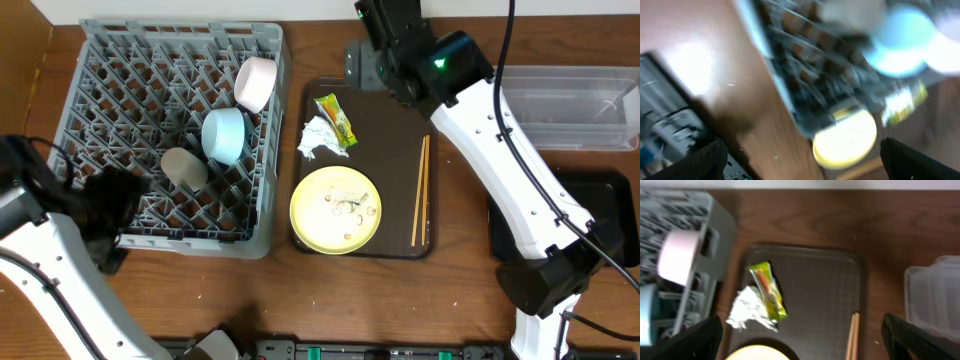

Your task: Sort waste into correct bins and load items into the dishwasher

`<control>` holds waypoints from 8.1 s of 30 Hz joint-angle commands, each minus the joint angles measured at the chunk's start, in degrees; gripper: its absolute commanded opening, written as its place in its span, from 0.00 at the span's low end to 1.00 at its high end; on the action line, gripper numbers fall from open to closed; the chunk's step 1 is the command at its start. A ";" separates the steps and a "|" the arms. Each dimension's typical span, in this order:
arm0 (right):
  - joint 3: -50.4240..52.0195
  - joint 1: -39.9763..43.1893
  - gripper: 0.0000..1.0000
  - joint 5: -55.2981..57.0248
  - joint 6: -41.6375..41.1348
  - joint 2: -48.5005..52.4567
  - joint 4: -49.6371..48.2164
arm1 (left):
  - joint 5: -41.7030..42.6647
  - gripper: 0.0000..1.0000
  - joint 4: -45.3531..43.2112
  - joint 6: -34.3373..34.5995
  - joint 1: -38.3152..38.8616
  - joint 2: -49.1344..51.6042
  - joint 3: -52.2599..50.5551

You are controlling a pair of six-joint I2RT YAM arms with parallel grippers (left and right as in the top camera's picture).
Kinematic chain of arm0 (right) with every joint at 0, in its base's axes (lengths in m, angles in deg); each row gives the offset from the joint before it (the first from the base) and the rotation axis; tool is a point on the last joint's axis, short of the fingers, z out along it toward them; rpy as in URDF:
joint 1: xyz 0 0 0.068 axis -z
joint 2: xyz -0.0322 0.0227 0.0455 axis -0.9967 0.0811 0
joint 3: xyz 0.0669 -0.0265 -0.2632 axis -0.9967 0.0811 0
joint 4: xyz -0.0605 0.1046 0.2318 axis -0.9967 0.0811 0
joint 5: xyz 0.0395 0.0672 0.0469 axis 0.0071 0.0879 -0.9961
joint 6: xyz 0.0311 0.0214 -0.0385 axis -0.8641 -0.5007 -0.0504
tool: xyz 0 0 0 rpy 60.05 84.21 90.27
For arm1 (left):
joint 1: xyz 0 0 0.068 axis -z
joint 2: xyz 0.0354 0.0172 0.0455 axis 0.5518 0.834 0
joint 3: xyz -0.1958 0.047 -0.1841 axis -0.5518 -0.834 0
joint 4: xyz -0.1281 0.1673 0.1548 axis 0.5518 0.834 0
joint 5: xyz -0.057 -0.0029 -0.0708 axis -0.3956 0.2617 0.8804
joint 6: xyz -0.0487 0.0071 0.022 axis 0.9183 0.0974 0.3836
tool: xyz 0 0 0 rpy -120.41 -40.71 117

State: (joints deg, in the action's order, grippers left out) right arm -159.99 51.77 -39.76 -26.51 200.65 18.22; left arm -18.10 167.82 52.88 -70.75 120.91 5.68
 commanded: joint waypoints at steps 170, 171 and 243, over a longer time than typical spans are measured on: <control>17.46 -1.92 0.85 -3.63 8.17 16.74 -29.55 | -21.84 0.98 -4.20 12.83 26.12 10.40 1.86; 17.46 -1.95 0.81 -3.63 3.91 17.51 -29.22 | -21.84 0.98 -4.17 12.83 26.12 10.40 1.86; 21.84 31.89 0.99 -60.37 27.69 -7.56 -5.84 | -21.84 0.98 -4.20 12.83 26.12 10.40 1.86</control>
State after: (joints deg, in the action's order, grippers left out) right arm -137.98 88.31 -78.31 -16.21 196.28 10.70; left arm -39.22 163.48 66.08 -44.36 131.34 6.34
